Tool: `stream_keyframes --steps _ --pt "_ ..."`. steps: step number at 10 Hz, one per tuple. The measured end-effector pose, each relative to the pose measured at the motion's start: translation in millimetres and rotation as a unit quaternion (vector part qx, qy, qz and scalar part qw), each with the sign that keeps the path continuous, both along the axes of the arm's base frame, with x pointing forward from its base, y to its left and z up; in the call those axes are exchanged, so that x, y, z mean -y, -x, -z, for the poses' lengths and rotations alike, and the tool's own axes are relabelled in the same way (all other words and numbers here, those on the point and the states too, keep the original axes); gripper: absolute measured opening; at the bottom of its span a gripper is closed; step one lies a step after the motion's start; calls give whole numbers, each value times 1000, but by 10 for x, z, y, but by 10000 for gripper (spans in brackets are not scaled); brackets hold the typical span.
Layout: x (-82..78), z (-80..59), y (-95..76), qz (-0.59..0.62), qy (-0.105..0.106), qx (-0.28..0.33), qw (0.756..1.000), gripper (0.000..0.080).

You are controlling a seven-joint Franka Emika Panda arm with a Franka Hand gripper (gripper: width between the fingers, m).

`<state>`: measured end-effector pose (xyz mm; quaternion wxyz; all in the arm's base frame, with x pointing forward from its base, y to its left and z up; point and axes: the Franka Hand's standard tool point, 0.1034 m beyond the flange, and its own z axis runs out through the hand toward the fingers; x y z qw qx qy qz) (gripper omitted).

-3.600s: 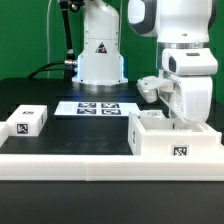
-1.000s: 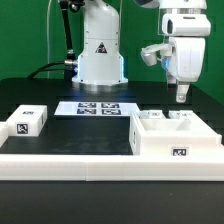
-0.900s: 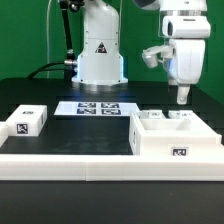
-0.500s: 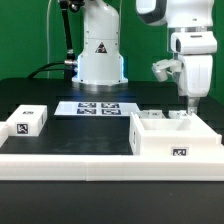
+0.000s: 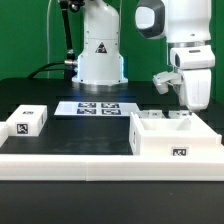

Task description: Assemble cabinet

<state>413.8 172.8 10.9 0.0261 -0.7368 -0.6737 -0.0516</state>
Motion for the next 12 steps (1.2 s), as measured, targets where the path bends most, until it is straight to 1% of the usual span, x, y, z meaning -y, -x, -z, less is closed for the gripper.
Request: stream_keyframes --steps 1,2,3,4,5,6,7,12 --pt "2 -1 -3 0 0 0 1000 690" --pt "3 -1 -3 0 0 0 1000 513" --pt "6 0 -4 1 0 0 1000 513" --pt "22 12 2 2 0 -1 1000 281" --pt "32 18 0 4 -1 0 1000 144" --pt "35 19 0 4 -1 0 1000 144" --pt "32 11 -7 4 -1 1 1000 69" --pt "36 -8 -16 4 0 1 1000 69"
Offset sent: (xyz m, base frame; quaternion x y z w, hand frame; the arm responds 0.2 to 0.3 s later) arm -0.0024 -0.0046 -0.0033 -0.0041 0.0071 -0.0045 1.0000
